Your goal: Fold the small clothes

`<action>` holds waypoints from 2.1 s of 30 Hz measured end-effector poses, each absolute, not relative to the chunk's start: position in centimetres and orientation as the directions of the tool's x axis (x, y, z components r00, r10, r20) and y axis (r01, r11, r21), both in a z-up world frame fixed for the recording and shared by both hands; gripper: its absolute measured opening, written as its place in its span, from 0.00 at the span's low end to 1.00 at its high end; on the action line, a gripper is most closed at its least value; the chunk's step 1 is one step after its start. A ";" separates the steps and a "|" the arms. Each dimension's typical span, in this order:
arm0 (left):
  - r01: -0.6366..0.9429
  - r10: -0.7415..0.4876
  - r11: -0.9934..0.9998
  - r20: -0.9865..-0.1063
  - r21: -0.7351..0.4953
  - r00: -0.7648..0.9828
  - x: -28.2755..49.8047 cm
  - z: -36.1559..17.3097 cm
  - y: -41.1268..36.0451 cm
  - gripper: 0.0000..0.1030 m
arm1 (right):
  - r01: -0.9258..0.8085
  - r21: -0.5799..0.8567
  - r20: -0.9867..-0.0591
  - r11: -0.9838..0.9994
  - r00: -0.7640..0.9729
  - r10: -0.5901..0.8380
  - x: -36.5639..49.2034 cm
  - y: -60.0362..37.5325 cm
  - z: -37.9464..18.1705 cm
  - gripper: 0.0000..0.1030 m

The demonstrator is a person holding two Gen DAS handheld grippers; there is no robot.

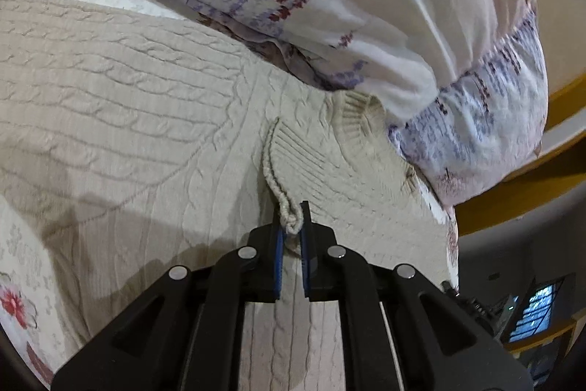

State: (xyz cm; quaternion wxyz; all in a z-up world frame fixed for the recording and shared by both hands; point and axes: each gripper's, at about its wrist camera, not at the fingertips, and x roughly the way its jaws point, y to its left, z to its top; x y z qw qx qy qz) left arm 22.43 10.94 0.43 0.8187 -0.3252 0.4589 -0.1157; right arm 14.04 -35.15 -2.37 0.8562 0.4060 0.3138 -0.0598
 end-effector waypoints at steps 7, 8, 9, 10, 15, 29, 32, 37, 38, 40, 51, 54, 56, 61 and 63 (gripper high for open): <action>-0.102 -0.482 0.777 -0.691 -0.622 0.539 22.4 0.0 10.5 0.11 | 0.402 0.570 -0.664 0.717 0.739 0.113 14.4 -34.9 -3.2 0.11; -0.101 -0.484 0.775 -0.690 -0.623 0.538 22.4 0.0 10.6 0.11 | 0.401 0.561 -0.669 0.724 0.735 0.112 14.3 -34.8 -3.0 0.15; -0.099 -0.492 0.770 -0.685 -0.630 0.537 22.3 0.0 10.7 0.14 | 0.400 0.554 -0.673 0.730 0.731 0.110 14.0 -34.6 -2.7 0.26; -0.099 -0.498 0.765 -0.682 -0.636 0.536 22.1 0.2 10.9 0.18 | 0.397 0.552 -0.672 0.734 0.733 0.109 13.8 -34.4 -2.5 0.35; -0.079 -0.504 0.744 -0.635 -0.663 0.585 19.9 1.9 13.1 0.57 | 0.330 0.470 -0.649 0.819 0.758 0.067 12.6 -31.6 0.5 0.38; -0.318 -0.292 0.651 -0.614 -0.689 0.733 11.8 2.5 27.5 0.59 | -0.140 0.178 -0.727 0.974 0.649 0.226 20.3 -13.4 0.3 0.38; -0.378 -0.242 0.610 -0.617 -0.697 0.749 11.1 2.0 30.2 0.59 | -0.164 0.152 -0.770 0.975 0.599 0.221 20.8 -12.3 -1.7 0.39; -0.432 -0.221 0.520 -0.605 -0.737 0.765 11.9 0.7 32.9 0.59 | -0.161 0.223 -0.762 0.961 0.586 0.275 19.7 -13.1 -1.4 0.39; -0.437 -0.220 0.506 -0.601 -0.744 0.768 12.1 0.7 33.3 0.59 | -0.151 0.265 -0.759 0.952 0.576 0.303 19.6 -13.7 -1.3 0.39; -0.449 -0.213 0.478 -0.595 -0.755 0.774 12.5 0.5 33.9 0.58 | -0.141 0.302 -0.754 0.943 0.570 0.327 19.3 -14.4 -1.2 0.39; -0.501 -0.200 0.344 -0.583 -0.794 0.788 13.1 -1.7 37.3 0.08 | -0.157 0.358 -0.732 0.920 0.565 0.381 17.7 -15.6 -0.7 0.39; -0.471 -0.185 0.368 -0.560 -0.802 0.808 13.1 -0.5 36.7 0.07 | -0.158 0.367 -0.721 0.917 0.575 0.387 17.3 -16.4 -0.5 0.39; -0.433 -0.175 0.414 -0.537 -0.800 0.825 13.4 1.2 35.7 0.06 | -0.152 0.368 -0.710 0.917 0.591 0.383 17.1 -17.1 -0.2 0.39; -0.272 -0.254 0.501 -0.440 -0.821 0.861 15.3 5.6 30.3 0.06 | -0.135 0.380 -0.684 0.915 0.625 0.376 16.6 -18.7 0.3 0.46; -0.209 -0.298 0.541 -0.417 -0.815 0.859 16.1 6.8 27.5 0.06 | -0.129 0.383 -0.680 0.915 0.630 0.374 16.2 -19.3 0.1 0.46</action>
